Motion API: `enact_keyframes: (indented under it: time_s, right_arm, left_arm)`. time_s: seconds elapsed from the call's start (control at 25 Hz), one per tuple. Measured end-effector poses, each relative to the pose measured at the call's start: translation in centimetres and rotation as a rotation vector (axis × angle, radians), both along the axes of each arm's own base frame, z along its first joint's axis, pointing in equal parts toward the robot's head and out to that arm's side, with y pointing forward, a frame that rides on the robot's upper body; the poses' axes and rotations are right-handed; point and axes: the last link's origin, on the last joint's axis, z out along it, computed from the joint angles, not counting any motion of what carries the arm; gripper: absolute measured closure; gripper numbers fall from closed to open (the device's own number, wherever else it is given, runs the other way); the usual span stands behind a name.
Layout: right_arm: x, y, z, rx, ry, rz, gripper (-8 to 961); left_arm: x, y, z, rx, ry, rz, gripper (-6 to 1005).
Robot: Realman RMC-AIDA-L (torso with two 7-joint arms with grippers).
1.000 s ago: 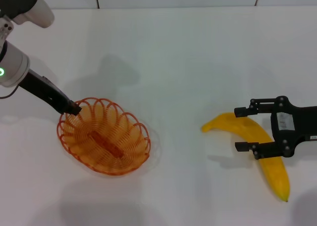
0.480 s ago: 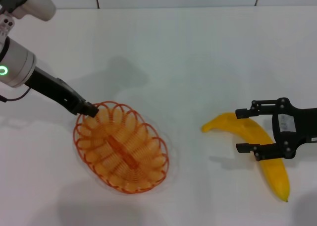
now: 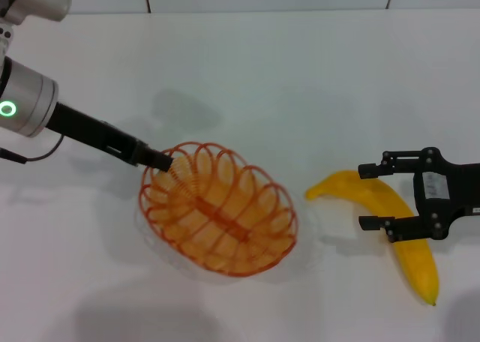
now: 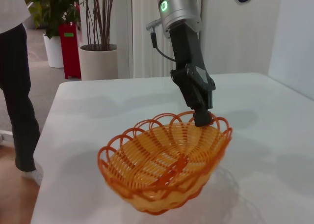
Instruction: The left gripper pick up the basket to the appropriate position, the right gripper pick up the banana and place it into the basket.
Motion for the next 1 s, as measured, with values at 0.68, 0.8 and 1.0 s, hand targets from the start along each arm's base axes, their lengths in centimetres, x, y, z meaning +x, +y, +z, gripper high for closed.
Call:
enact_keyframes:
  time_s: [0.68, 0.8, 1.0]
  right_arm:
    - [-0.1, 0.3, -0.1, 0.012, -0.003, 0.0, 198]
    - [-0.1, 0.3, 0.0, 0.013, -0.002, 0.0, 197]
    - [-0.1, 0.3, 0.0, 0.015, -0.001, 0.001, 197]
  left_arm:
    - [-0.3, -0.6, -1.0, 0.029, -0.186, 0.248, 953]
    - [-0.9, 0.0, -0.6, 0.071, -0.154, 0.272, 953]
    - [-1.7, 0.9, 0.4, 0.135, -0.126, 0.324, 953]
